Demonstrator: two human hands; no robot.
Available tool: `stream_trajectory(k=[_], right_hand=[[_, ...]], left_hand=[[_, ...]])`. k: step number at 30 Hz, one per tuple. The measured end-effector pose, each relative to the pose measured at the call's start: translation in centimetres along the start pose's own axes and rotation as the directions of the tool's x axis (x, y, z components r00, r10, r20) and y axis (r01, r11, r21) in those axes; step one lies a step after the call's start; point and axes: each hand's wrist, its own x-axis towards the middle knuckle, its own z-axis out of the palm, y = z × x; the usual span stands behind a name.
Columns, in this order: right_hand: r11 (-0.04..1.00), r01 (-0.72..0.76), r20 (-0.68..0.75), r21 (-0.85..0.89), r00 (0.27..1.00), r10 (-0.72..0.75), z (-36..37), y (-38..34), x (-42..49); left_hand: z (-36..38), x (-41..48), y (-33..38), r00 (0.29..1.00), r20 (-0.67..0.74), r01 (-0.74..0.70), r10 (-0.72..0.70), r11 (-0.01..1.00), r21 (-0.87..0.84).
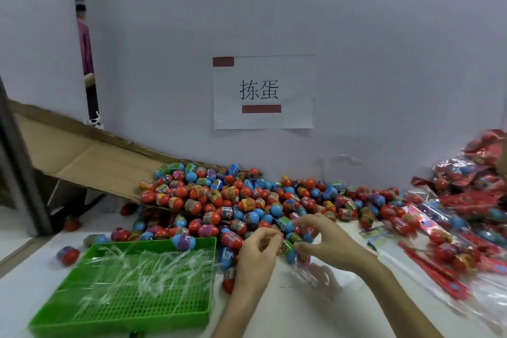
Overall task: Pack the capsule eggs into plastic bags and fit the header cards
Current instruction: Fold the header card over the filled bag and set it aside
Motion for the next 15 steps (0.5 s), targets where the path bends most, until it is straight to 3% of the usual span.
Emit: stream_trajectory(k=[2, 3, 6, 8, 9, 12, 15], right_hand=[[0.999, -0.030, -0.073, -0.040, 0.997, 0.027, -0.3, 0.6, -0.2], [0.997, -0.053, -0.093, -0.051, 0.995, 0.048, -0.7, 1.1, -0.4], [0.994, -0.062, 0.030, -0.089, 0.997, 0.065, -1.7, 2.4, -1.4], [0.996, -0.057, 0.093, -0.063, 0.994, 0.063, -1.6, 2.9, -2.3], [0.997, -0.061, 0.087, -0.036, 0.994, 0.064, -1.4, 3.1, -2.7], [0.997, -0.073, 0.112, -0.030, 0.991, 0.076, -1.1, 3.7, -3.5], [0.994, -0.090, 0.189, -0.063, 0.977, 0.101, -1.2, 3.6, -3.8]], left_hand=[[-0.3, -0.7, 1.1, 0.975, 0.204, -0.083, 0.087, 0.996, -0.024], [-0.4, -1.1, 1.8, 0.925, 0.365, -0.101, 0.103, 0.995, -0.025], [-0.4, -2.3, 4.0, 0.624, 0.781, -0.239, 0.002, 0.953, 0.188], [0.2, -2.8, 4.6, 0.447, 0.886, -0.428, -0.122, 0.841, 0.331], [0.5, -3.0, 4.6, 0.402, 0.902, -0.505, -0.156, 0.784, 0.360], [0.6, -4.3, 4.0, 0.406, 0.901, -0.592, -0.153, 0.707, 0.387], [-0.4, -5.1, 3.3, 0.510, 0.854, -0.524, -0.105, 0.749, 0.406]])
